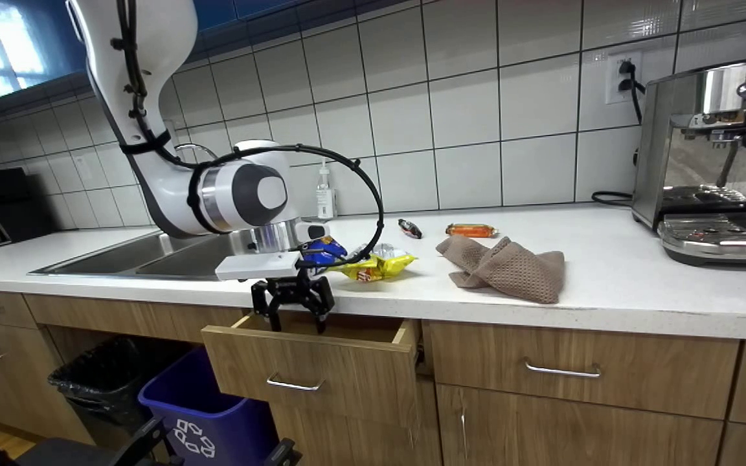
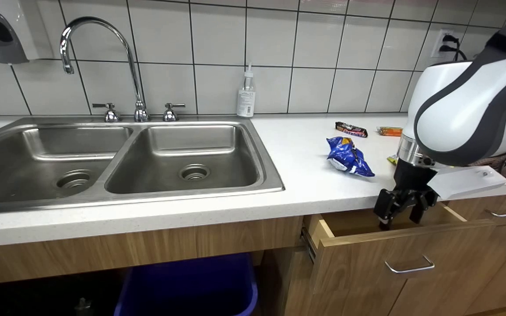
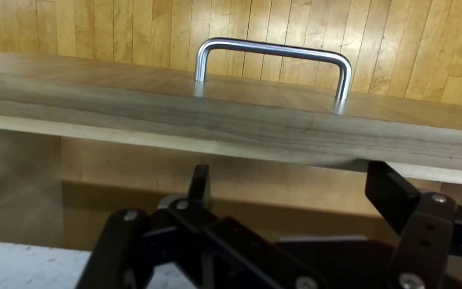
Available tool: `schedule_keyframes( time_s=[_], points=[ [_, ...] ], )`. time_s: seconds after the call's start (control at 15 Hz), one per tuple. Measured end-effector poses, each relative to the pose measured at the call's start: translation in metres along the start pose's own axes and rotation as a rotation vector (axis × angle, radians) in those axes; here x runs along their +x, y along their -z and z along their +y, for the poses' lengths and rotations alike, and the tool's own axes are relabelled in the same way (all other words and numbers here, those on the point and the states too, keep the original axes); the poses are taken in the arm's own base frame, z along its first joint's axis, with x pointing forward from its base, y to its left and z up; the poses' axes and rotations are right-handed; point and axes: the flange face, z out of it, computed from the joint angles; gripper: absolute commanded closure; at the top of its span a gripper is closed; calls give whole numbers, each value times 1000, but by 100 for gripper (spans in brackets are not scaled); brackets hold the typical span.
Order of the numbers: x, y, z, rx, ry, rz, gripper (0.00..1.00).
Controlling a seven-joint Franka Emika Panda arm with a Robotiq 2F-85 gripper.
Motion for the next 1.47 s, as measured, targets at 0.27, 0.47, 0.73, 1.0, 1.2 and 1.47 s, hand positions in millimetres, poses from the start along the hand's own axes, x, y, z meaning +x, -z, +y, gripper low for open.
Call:
schedule_keyframes(
  time_s=[0.27, 0.47, 0.73, 1.0, 1.2, 1.47],
  points=[
    [-2, -4, 1, -3, -2, -9, 0],
    [-3, -4, 1, -6, -8, -8, 0],
    [-7, -4, 0, -15, -26, 4, 0],
    [-20, -3, -3, -33, -46, 10, 0],
    [-33, -4, -5, -46, -66, 8, 0],
    [-52, -4, -6, -65, -86, -7, 0]
  ],
)
